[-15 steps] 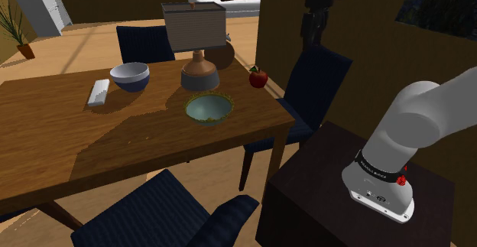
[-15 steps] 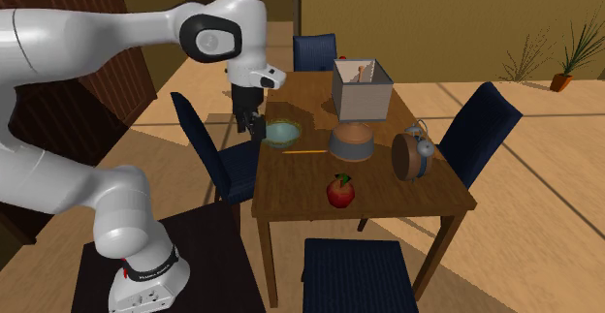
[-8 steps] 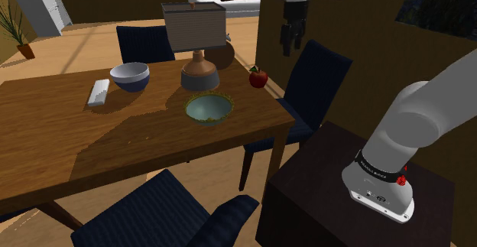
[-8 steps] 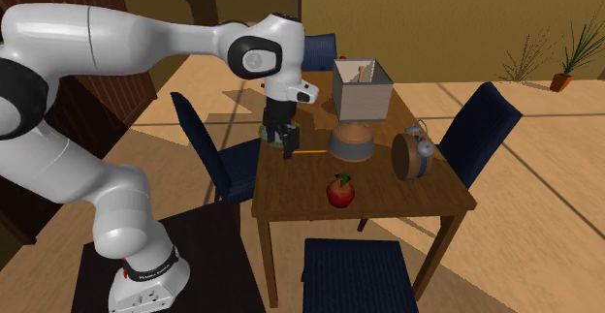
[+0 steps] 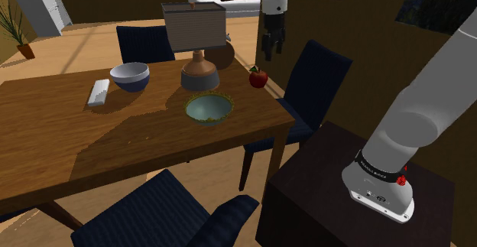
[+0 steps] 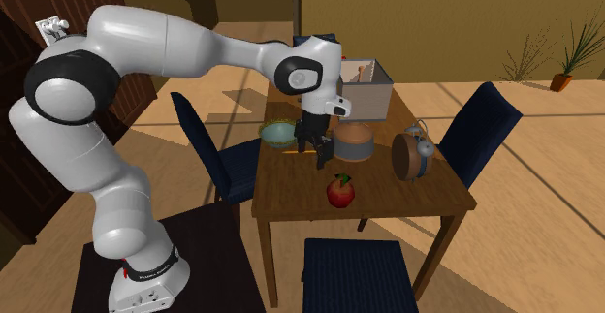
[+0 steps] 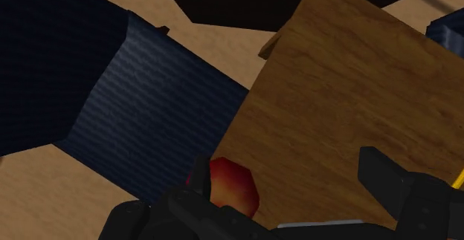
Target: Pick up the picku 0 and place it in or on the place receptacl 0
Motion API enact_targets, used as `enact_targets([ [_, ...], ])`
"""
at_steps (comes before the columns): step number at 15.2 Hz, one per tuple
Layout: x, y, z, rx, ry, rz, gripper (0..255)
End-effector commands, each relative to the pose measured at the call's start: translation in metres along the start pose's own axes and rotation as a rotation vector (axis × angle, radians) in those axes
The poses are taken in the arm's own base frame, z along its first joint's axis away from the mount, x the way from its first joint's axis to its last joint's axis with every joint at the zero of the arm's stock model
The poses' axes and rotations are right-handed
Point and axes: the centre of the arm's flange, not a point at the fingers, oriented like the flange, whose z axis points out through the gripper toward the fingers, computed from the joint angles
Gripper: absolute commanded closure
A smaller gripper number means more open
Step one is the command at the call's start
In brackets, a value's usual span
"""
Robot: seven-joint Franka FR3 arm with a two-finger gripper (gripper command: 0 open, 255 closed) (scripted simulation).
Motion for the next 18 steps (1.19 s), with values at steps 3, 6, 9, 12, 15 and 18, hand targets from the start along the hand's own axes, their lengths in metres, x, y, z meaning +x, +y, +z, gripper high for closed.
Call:
enact_targets([
  [3,0.050,0.016,0.020,-0.009,-0.007,-0.010,0],
  [6,0.085,0.027,0.035,-0.016,-0.013,-0.017,0],
  [9,0.098,0.031,0.046,-0.018,-0.015,-0.020,0],
  [12,0.097,0.031,0.062,-0.018,-0.015,-0.020,0],
  [15,0.097,0.032,0.080,-0.018,-0.015,-0.020,0],
  [18,0.097,0.032,0.080,-0.018,-0.015,-0.020,0],
])
